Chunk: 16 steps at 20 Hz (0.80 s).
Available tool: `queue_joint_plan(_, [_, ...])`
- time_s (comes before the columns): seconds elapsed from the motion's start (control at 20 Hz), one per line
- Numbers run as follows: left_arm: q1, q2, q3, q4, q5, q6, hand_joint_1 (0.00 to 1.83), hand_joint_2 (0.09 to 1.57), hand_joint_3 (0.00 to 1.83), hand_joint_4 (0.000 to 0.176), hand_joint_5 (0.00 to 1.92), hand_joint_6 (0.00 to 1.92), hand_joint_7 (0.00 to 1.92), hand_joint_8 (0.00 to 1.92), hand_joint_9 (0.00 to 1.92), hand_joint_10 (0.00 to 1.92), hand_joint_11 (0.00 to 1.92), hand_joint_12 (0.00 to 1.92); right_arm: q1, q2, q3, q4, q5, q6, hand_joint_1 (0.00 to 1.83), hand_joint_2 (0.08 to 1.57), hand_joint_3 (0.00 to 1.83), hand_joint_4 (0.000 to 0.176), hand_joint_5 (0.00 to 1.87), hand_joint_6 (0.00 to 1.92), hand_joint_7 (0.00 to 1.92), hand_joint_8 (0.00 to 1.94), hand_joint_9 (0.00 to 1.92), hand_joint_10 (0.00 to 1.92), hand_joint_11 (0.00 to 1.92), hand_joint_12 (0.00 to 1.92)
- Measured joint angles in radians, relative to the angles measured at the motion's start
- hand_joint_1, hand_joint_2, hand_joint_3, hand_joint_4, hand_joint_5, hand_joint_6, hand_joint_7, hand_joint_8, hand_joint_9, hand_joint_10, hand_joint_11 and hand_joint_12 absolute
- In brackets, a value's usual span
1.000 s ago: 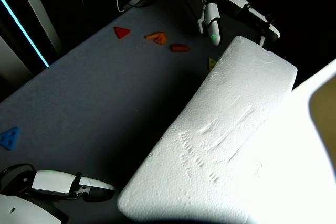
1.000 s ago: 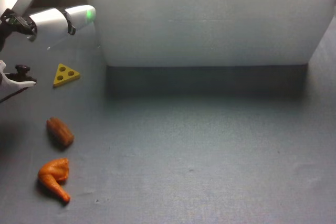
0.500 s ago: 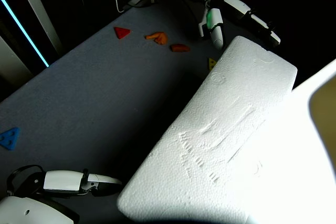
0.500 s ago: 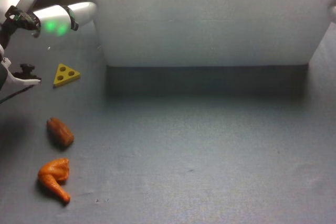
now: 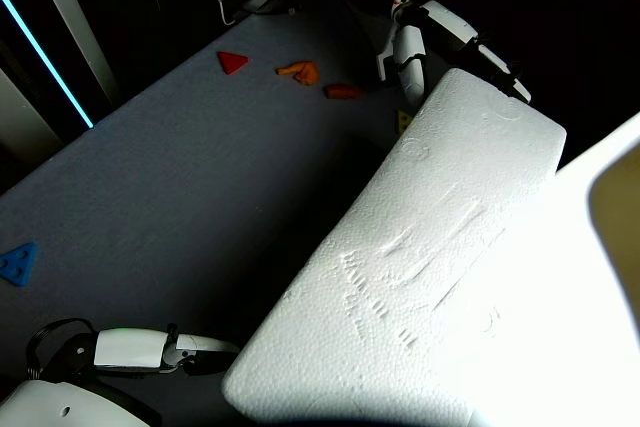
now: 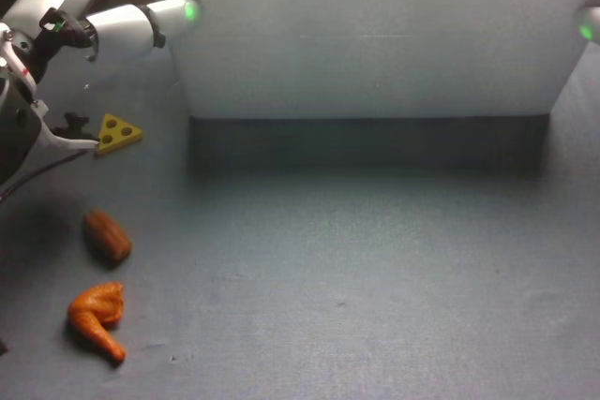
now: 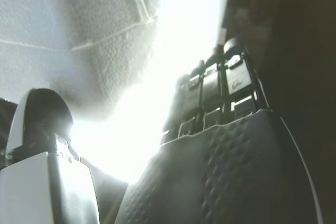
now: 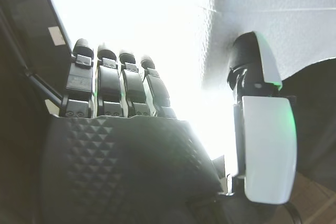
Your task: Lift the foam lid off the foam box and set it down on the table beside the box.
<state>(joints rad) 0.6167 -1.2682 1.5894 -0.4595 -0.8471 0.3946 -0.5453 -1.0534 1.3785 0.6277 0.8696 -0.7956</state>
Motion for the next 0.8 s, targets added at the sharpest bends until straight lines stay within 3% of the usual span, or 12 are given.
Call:
queue_joint_plan(0.1, [0.000,-0.005,0.008,0.005,0.004,-0.004,0.55,1.01,0.00,0.027,0.00,0.00,0.00,0.00,0.00,0.00,0.01,0.01,0.000,-0.012,0.012,0.003,-0.001,0.010,0.59,1.10,0.00,0.000,0.00,0.00,0.00,0.00,0.00,0.00,0.00,0.00])
queue_joint_plan(0.2, [-0.001,-0.014,0.019,0.002,0.010,-0.008,0.56,1.01,0.00,0.043,0.00,0.00,0.00,0.00,0.00,0.00,0.00,0.00,0.008,-0.023,0.020,0.003,-0.018,0.011,0.57,1.10,0.00,0.000,0.00,0.00,0.00,0.00,0.00,0.00,0.00,0.00])
queue_joint_plan(0.6, [-0.006,-0.023,0.024,0.008,0.019,-0.016,0.54,1.03,0.01,0.020,0.00,0.00,0.00,0.00,0.00,0.00,0.00,0.00,0.011,-0.038,0.031,-0.012,-0.024,0.039,0.61,1.10,0.00,0.000,0.00,0.00,0.00,0.00,0.00,0.00,0.00,0.00])
queue_joint_plan(0.65, [-0.007,-0.027,0.029,0.010,0.023,-0.023,0.55,1.03,0.00,0.025,0.00,0.00,0.00,0.00,0.00,0.00,0.00,0.00,0.011,-0.039,0.031,-0.014,-0.024,0.040,0.60,1.09,0.00,0.000,0.00,0.00,0.00,0.00,0.00,0.00,0.00,0.00])
queue_joint_plan(0.75, [-0.007,-0.028,0.029,0.024,0.025,-0.027,0.55,1.04,0.01,0.004,0.00,0.00,0.00,0.00,0.00,0.00,0.00,0.00,0.011,-0.040,0.031,-0.024,-0.024,0.041,0.60,1.10,0.00,0.000,0.00,0.00,0.00,0.00,0.00,0.00,0.00,0.00])
queue_joint_plan(0.8, [-0.007,-0.030,0.029,0.025,0.024,-0.030,0.55,1.04,0.01,0.004,0.00,0.00,0.00,0.00,0.00,0.00,0.00,0.00,0.011,-0.040,0.031,-0.023,-0.024,0.044,0.60,1.10,0.00,0.000,0.00,0.00,0.00,0.00,0.00,0.00,0.00,0.00])
